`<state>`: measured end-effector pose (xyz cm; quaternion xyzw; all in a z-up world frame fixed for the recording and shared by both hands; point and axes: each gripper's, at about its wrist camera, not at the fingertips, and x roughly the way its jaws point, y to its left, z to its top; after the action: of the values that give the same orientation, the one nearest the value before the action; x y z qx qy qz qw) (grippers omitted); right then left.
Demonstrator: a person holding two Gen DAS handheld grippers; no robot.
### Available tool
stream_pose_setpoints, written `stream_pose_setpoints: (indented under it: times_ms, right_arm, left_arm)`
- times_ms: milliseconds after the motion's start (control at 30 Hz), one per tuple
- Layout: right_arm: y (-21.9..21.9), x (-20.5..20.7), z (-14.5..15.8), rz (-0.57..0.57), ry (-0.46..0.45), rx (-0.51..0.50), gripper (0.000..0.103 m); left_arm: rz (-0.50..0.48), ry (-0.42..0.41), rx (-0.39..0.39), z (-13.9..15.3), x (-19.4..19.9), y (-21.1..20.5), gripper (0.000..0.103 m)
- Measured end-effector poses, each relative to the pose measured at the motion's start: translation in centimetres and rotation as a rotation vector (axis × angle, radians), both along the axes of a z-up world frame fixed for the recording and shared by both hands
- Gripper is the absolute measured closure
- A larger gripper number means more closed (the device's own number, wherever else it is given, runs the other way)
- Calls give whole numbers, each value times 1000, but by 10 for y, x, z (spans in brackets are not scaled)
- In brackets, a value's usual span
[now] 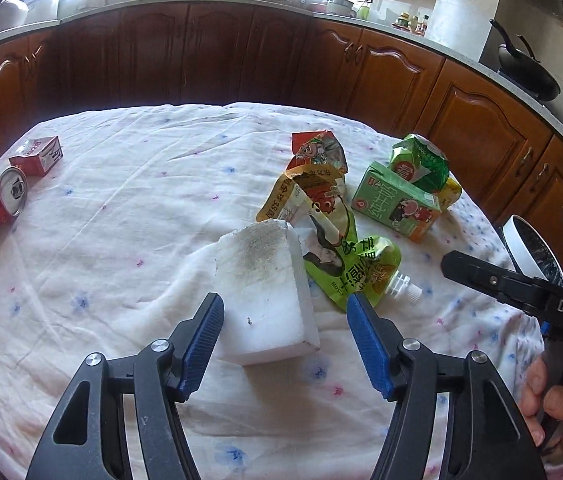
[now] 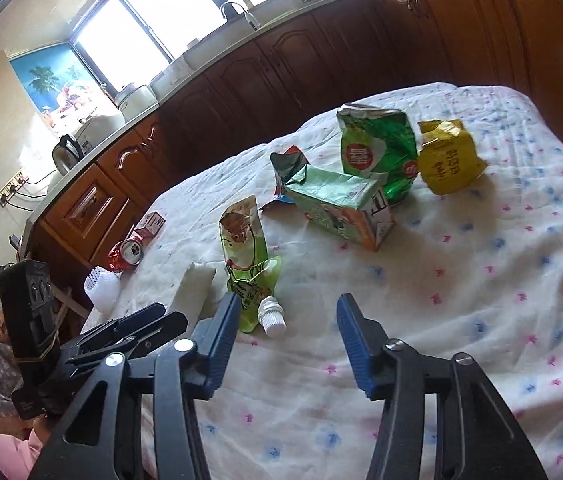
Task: Collect trash
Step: 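Grasp the white sponge block with the left tool while the right tool grasps the green pouch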
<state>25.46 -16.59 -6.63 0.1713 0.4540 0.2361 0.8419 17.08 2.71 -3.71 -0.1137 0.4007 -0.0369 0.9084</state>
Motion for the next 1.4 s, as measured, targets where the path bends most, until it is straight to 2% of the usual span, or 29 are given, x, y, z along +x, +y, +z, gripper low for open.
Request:
stream_pose_setpoints:
  times_ms: [100,200,367,400,433,467,600,667,867,1000,1400]
  right_arm:
    - [16,13,-8,25,19,7,55]
    - [29,28,-15,45,30,3,58]
    - [48,47,-30,79,76,1,61]
    - [50,48,-33,86,84,7,63]
    - [51,49,-34,96,88,22,71]
    - [52,49,-34,100,88,32,84]
    - [48,42,-27,104,73,28,87]
    - [43,35,-21,97,54,25,89]
    - [11,7,1,36,-8,10,91]
    - [-27,-15,11,-41,-26,18,91]
    - [-145,-69,37,-315,-81,-8,91]
  left_arm:
    - [22,22,28,-9,4,6,39]
    - [13,37,-38,-19,7,15,37]
    - [-16,39,-50,-23,16,13,39]
    - [-23,39,-62,-24,17,14,40]
    - [-34,37,-77,-25,18,15,47]
    - [-53,36,-95,-26,19,15,54]
    - [-69,12,-56,-23,17,9,56]
    - [-82,5,-82,-21,16,8,57]
    - [-120,-36,-84,-8,11,-5,57]
    - [-185,-53,-84,0,11,-25,57]
    - [-422,-83,-71,13,31,-127,57]
